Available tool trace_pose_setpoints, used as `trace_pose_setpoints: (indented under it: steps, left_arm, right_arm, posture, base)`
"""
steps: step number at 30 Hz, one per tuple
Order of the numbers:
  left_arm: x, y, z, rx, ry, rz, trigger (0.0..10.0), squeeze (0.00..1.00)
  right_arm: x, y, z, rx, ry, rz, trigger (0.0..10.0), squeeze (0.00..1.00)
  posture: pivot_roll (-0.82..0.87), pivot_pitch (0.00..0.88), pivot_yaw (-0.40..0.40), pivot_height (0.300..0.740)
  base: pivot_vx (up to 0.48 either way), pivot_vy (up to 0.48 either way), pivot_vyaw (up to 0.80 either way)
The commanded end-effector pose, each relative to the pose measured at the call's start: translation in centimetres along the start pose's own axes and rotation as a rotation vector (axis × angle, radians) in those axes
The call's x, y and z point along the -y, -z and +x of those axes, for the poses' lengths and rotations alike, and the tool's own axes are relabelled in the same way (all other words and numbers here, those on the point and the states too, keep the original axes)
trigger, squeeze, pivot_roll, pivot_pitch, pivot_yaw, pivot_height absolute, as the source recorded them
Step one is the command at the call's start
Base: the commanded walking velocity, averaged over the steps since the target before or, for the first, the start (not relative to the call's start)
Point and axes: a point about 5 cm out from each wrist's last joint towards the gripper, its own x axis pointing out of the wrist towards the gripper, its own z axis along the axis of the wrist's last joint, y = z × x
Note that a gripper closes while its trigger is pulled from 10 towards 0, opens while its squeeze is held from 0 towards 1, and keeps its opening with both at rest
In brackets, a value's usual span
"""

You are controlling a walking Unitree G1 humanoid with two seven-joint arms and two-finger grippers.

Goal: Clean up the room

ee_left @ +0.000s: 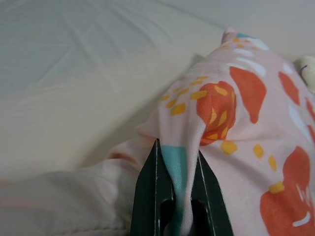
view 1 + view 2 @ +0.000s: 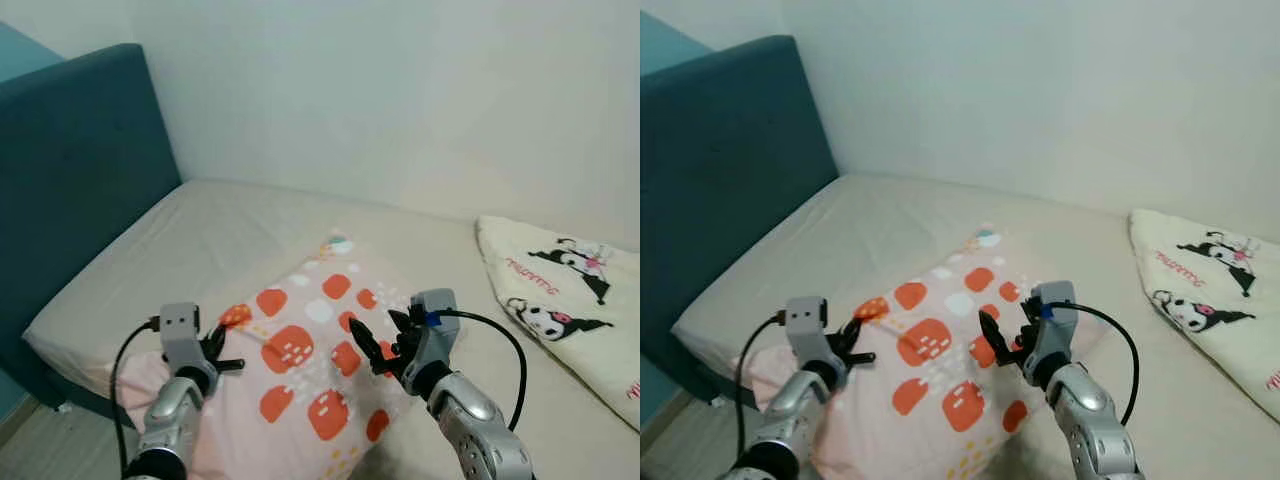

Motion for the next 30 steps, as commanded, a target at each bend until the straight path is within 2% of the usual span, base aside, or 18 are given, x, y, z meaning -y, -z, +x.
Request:
trace_pose_setpoints:
  steps: [1,6,8,11,13,17,23,25,26,28,29,30]
  left_arm:
    - [0.5,-1.3,0.6,0.06,0.019,0.022,10.0,0.0]
    - [1.0,-1.9,0.9,0.078,0.039,0.012,10.0,0.0]
    - [1.5,-2.9,1.5,0.111,0.06,0.006,10.0,0.0]
    - [1.6,-3.3,1.7,0.124,0.065,0.008,10.0,0.0]
    - [1.6,-3.6,1.8,0.131,0.065,0.01,10.0,0.0]
    - [1.0,-5.9,2.4,0.194,0.047,0.019,10.0,0.0]
    - [0.7,-5.9,2.4,0.188,0.034,0.018,10.0,0.0]
    - [0.9,-5.6,2.4,0.182,0.039,0.015,10.0,0.0]
    - [0.9,-5.6,2.4,0.182,0.039,0.015,10.0,0.0]
    - [1.3,-5.6,2.5,0.181,0.049,0.008,10.0,0.0]
    - [1.3,-5.6,2.5,0.181,0.049,0.008,10.0,0.0]
    - [1.5,-5.5,2.5,0.182,0.056,0.0,10.0,0.0]
  right_arm:
    - [-0.2,0.4,0.0,-0.011,-0.017,-0.019,10.0,0.0]
    - [-0.3,0.6,-0.1,-0.015,-0.027,-0.022,10.0,0.0]
    - [-0.4,0.6,0.0,-0.016,-0.046,-0.023,10.0,0.0]
    - [-0.5,0.6,0.0,-0.016,-0.051,-0.024,10.0,0.0]
    - [-0.5,0.6,0.0,-0.016,-0.051,-0.025,10.0,0.0]
    - [-0.5,0.7,0.1,-0.022,-0.055,-0.026,10.0,0.0]
    - [-0.1,1.4,-0.1,-0.052,-0.03,-0.017,10.0,0.0]
    - [0.9,2.2,-0.7,-0.076,0.032,0.021,10.0,0.0]
    - [0.9,2.2,-0.7,-0.076,0.032,0.021,10.0,0.0]
    - [2.3,3.1,-1.4,-0.101,0.121,0.084,10.0,0.0]
    - [2.3,3.1,-1.4,-0.101,0.121,0.084,10.0,0.0]
    - [3.3,4.1,-1.9,-0.137,0.201,0.15,10.0,0.0]
  posture:
    - [-0.01,0.0,-0.03,0.74]
    - [-0.01,0.0,-0.03,0.74]
    - [-0.01,0.0,-0.028,0.74]
    - [-0.02,0.0,-0.029,0.74]
    - [-0.02,0.0,-0.029,0.74]
    - [-0.01,0.0,-0.03,0.74]
    - [-0.01,0.0,-0.028,0.74]
    - [-0.02,0.0,-0.029,0.74]
    - [-0.02,0.0,-0.029,0.74]
    - [-0.02,0.0,-0.029,0.74]
    - [-0.02,0.0,-0.029,0.74]
    - [-0.02,0.0,-0.028,0.74]
  base:
    - [0.0,0.0,0.8]
    - [0.0,0.0,0.8]
    - [0.0,0.0,0.8]
    - [0.0,0.0,0.8]
    - [0.0,0.0,0.8]
    - [0.0,0.0,0.8]
    - [0.0,0.0,0.8]
    - [0.0,0.0,0.8]
    - [0.0,0.0,0.8]
    - [0.0,0.0,0.8]
    - [0.0,0.0,0.8]
    - [0.0,0.0,0.8]
